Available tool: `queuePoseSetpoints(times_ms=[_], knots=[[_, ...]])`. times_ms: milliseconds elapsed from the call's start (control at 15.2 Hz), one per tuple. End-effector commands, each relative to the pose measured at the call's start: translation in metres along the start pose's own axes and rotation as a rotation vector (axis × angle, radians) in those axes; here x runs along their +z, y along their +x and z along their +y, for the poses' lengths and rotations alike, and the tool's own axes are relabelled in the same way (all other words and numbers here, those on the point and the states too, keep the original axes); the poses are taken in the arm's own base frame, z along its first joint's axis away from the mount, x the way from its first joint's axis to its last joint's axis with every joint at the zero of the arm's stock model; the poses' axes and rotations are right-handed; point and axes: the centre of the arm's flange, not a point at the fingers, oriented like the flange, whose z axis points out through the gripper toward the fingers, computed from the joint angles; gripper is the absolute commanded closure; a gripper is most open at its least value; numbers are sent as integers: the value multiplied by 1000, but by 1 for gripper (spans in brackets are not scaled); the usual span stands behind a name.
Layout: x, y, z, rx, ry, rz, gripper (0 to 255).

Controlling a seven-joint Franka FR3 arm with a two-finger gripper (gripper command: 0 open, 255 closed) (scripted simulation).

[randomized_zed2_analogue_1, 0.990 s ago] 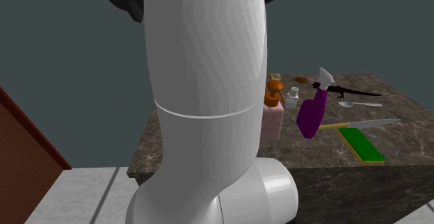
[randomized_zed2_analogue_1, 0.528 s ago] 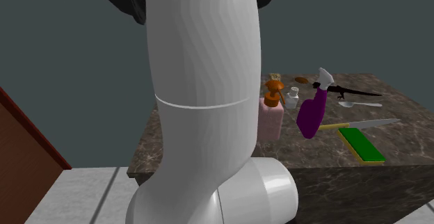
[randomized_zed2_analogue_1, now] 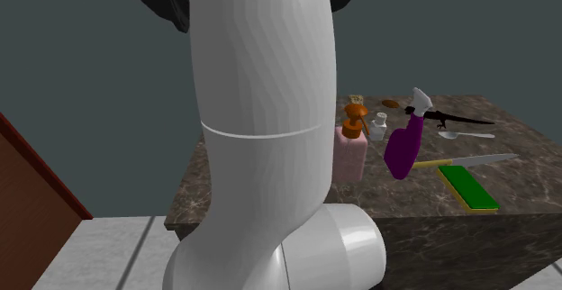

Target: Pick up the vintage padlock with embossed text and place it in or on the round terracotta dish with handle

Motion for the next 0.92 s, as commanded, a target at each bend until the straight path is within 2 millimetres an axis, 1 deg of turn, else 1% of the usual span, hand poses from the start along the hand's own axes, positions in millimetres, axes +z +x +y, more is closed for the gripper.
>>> queuePoseSetpoints(times_ms=[0, 330, 528, 594, 858], knots=[[0, 0, 0, 0, 0, 0, 0], [0, 0, 0, 0, 0, 0, 0], [-40, 0, 0, 0, 0, 0, 0], [-50, 0, 0, 0, 0, 0, 0], [-50, 0, 0, 0, 0, 0, 0]])
